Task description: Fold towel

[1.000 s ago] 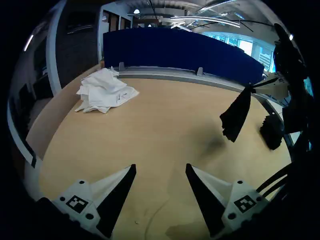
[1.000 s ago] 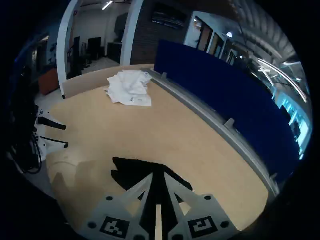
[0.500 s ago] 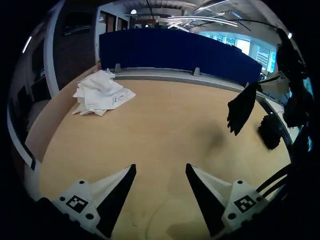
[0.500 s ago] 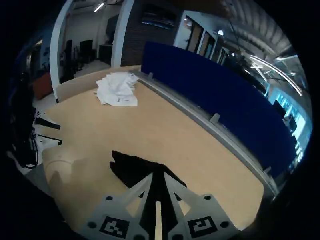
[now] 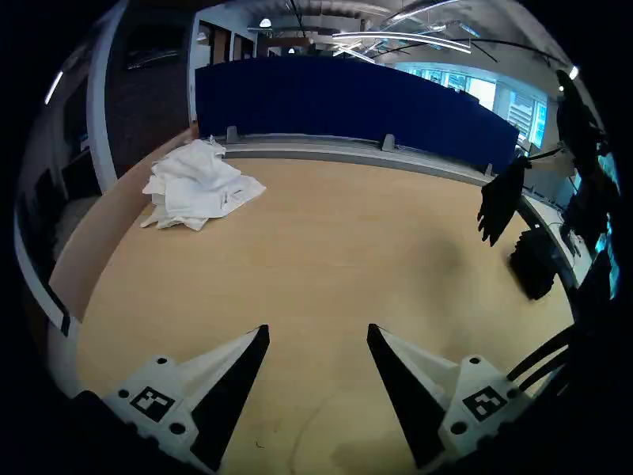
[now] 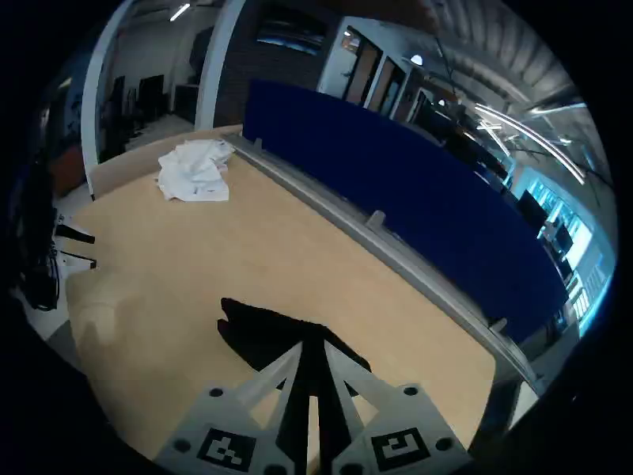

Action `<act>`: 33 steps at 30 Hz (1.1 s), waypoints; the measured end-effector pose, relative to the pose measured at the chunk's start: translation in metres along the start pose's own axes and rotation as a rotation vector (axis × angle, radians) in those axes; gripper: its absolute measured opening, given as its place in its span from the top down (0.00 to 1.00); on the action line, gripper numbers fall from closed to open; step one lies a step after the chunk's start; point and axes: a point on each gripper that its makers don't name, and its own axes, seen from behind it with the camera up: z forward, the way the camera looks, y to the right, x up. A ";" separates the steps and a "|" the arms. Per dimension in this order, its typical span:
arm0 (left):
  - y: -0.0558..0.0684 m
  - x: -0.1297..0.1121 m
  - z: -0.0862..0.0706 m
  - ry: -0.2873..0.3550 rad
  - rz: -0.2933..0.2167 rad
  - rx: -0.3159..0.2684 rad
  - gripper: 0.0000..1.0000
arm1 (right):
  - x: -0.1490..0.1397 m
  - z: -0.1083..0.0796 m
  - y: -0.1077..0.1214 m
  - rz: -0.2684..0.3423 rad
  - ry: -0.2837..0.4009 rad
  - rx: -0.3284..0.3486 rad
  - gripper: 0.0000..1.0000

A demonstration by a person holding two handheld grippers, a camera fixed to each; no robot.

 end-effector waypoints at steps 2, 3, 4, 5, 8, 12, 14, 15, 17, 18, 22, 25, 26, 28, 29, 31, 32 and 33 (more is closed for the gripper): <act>-0.001 0.000 0.000 -0.001 0.002 0.005 0.08 | -0.006 -0.003 0.012 -0.003 -0.009 -0.011 0.96; -0.001 0.000 0.000 -0.002 0.003 0.006 0.08 | -0.008 -0.004 0.018 -0.003 -0.013 -0.016 0.96; -0.001 0.000 0.001 -0.003 0.004 0.008 0.08 | -0.011 -0.005 0.023 -0.003 -0.017 -0.020 0.96; -0.001 0.001 0.001 -0.005 0.006 0.010 0.08 | -0.013 -0.007 0.028 -0.002 -0.022 -0.024 0.96; 0.000 0.001 0.001 -0.006 0.008 0.014 0.08 | -0.021 -0.009 0.043 0.005 -0.030 -0.033 0.96; 0.003 0.001 0.002 -0.008 0.007 0.016 0.08 | -0.030 -0.013 0.061 0.018 -0.038 -0.047 0.96; 0.005 0.001 0.002 -0.010 0.007 0.017 0.08 | -0.035 -0.015 0.071 0.026 -0.040 -0.053 0.96; 0.005 0.001 0.003 -0.011 0.008 0.017 0.08 | -0.037 -0.016 0.076 0.028 -0.043 -0.057 0.96; 0.007 0.001 0.004 -0.013 0.011 0.019 0.08 | -0.041 -0.017 0.085 0.032 -0.048 -0.064 0.96; 0.008 0.001 0.004 -0.014 0.013 0.020 0.08 | -0.043 -0.018 0.090 0.032 -0.051 -0.068 0.96; 0.010 0.002 0.004 -0.019 0.019 0.024 0.08 | -0.051 -0.022 0.110 0.027 -0.064 -0.082 0.96; 0.012 0.003 0.005 -0.022 0.021 0.027 0.08 | -0.058 -0.025 0.126 0.026 -0.075 -0.093 0.96; 0.013 0.003 0.005 -0.022 0.022 0.029 0.08 | -0.061 -0.026 0.132 0.025 -0.079 -0.098 0.96; 0.014 0.004 0.006 -0.023 0.023 0.030 0.08 | -0.066 -0.029 0.142 0.027 -0.086 -0.106 0.96; 0.015 0.004 0.006 -0.023 0.024 0.031 0.08 | -0.069 -0.031 0.148 0.028 -0.090 -0.111 0.96; 0.017 0.005 0.007 -0.024 0.024 0.032 0.08 | -0.073 -0.034 0.156 0.032 -0.096 -0.118 0.96; 0.018 0.005 0.007 -0.024 0.024 0.033 0.08 | -0.076 -0.035 0.161 0.035 -0.099 -0.122 0.96; 0.019 0.005 0.007 -0.025 0.025 0.033 0.08 | -0.078 -0.036 0.163 0.037 -0.101 -0.124 0.96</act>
